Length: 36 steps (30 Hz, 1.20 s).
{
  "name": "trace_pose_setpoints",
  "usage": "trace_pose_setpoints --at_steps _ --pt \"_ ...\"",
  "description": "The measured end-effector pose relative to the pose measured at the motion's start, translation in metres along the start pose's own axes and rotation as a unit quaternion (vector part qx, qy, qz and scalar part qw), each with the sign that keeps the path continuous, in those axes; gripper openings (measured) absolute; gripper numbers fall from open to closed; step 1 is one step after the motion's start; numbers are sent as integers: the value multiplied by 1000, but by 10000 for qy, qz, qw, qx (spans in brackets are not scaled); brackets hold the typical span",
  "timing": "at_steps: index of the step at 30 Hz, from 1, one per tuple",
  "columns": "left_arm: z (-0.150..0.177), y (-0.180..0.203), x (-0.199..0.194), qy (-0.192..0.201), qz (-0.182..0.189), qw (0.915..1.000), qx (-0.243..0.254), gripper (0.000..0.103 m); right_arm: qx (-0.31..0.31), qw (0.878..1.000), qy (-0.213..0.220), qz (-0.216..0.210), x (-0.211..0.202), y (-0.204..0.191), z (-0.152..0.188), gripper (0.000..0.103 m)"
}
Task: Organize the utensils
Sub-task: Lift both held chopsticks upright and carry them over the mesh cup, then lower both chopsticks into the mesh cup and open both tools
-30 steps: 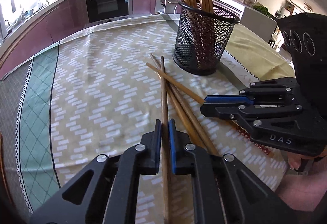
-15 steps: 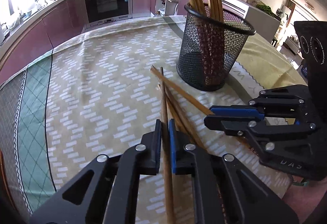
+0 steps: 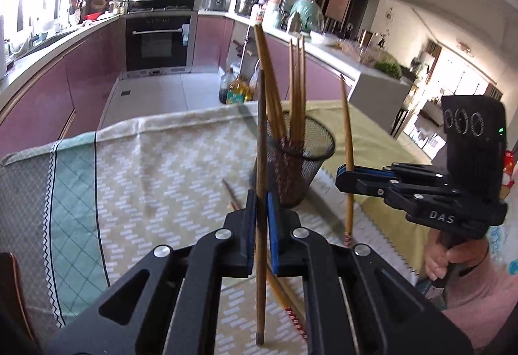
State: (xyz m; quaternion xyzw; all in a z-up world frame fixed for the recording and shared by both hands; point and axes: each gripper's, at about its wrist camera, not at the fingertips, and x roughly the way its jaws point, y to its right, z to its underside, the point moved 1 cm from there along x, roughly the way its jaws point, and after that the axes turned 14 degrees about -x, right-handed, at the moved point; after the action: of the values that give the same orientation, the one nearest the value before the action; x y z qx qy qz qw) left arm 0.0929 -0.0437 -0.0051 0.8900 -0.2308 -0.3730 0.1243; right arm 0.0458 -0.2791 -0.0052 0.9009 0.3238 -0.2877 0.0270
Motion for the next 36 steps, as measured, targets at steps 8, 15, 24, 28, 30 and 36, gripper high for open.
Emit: trace_pose_setpoints --at_steps 8,15,24,28,30,36 --pt "-24 11 -31 422 337 9985 -16 7 -64 9990 430 133 -23 10 -21 6" --pt "-49 18 -40 714 502 9962 -79 7 -209 9970 708 243 -34 19 -45 6" --pt "-81 34 -43 1000 671 9927 -76 7 -300 9936 1016 395 -51 28 -74 6" --pt "-94 45 -44 1102 750 9911 -37 7 -281 9920 1142 450 -54 35 -85 6" --pt "-99 50 -42 1136 742 9907 12 7 -297 9913 1189 472 -54 37 -90 6" --pt "-106 61 -28 1102 554 9922 161 7 -254 9920 1133 503 -43 47 -95 6"
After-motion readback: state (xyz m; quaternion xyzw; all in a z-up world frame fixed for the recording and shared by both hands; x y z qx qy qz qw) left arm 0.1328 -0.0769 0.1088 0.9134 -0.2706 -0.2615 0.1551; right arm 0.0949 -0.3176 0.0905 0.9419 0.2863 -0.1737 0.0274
